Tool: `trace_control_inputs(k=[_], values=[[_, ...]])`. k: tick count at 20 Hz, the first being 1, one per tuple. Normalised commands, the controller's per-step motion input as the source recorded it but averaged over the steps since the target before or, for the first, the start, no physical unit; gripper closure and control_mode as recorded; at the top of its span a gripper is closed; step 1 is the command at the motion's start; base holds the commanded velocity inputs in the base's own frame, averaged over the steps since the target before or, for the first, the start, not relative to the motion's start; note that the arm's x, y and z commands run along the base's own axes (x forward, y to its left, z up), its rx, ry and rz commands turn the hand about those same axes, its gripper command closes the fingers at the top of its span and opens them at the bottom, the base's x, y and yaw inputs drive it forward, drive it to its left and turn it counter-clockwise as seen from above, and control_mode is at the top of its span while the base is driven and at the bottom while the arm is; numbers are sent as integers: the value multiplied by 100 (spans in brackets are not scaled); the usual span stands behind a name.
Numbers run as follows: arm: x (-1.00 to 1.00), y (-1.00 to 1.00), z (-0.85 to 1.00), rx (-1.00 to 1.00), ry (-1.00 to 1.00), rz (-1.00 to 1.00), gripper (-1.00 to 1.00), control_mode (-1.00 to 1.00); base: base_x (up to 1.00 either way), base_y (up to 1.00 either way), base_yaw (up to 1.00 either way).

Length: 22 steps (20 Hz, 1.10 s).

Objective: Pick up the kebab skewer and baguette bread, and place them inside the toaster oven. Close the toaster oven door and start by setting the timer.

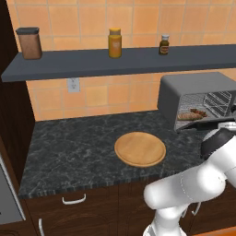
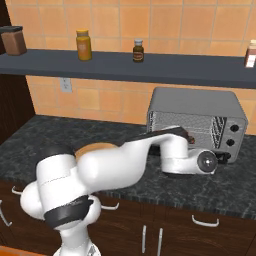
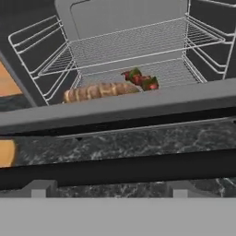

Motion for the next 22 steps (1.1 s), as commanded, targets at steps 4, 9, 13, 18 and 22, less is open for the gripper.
trace_control_inputs(k=[4,9,13,18,22], values=[[100,25,32,-3,-10,0,-100,-100,0,0,0],[70,23,5,-3,-1,0,-100,-100,0,0,0],[60,3,0,-4,0,0,-100,-100,0,0,0],[59,2,-5,-3,1,-2,-100,-100,0,0,0],[42,0,-9,0,1,-3,-100,-100,0,0,0]])
